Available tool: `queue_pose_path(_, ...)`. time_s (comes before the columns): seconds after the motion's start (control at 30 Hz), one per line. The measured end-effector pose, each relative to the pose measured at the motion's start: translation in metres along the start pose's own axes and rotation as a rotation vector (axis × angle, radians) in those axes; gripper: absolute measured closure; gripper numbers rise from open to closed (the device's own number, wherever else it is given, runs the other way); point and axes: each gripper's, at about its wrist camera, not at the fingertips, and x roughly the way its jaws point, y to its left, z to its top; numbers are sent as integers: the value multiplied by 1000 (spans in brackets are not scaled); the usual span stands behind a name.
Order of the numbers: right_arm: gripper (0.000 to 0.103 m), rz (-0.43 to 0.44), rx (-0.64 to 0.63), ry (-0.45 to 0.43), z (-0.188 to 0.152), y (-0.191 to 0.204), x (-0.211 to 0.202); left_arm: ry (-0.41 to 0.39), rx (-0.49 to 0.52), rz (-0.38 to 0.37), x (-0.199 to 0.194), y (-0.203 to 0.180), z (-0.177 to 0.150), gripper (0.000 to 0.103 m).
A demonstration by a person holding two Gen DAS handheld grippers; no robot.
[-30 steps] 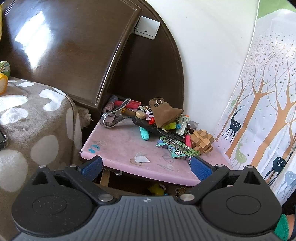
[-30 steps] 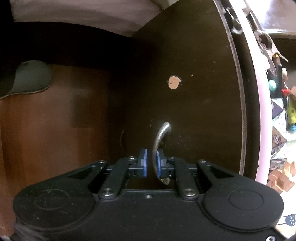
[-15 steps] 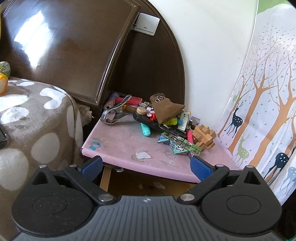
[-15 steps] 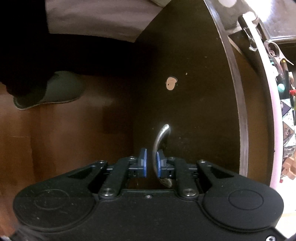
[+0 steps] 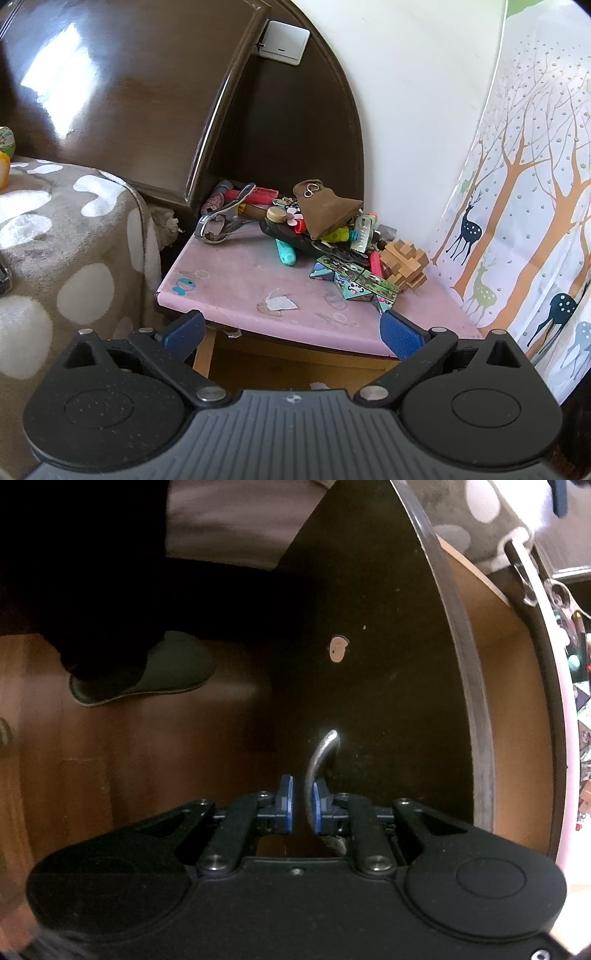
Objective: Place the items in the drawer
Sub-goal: 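Hook the right gripper on the drawer handle and pull the drawer open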
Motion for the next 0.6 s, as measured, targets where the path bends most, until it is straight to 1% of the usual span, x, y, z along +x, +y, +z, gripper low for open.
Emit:
queue_pose_path(0.07, 90, 0, 1, 3, 2, 5, -5, 2, 5, -2, 1, -2, -1, 1)
queue_pose_path(0.13, 90, -6, 2, 9, 5, 21, 2, 5, 8, -2, 1, -2, -1, 1)
queue_pose_path(0.27, 90, -18, 4, 19, 9, 39, -1, 9, 17, -1, 2, -4, -3, 1)
queue_pose_path(0.43, 90, -17, 91, 21, 15, 40, 4, 20, 41, 2, 4, -7, -5, 1)
queue_pose_path(0.6, 89, -44, 84, -9, 9, 36, -1, 40, 68, 5, 11, -15, -8, 1)
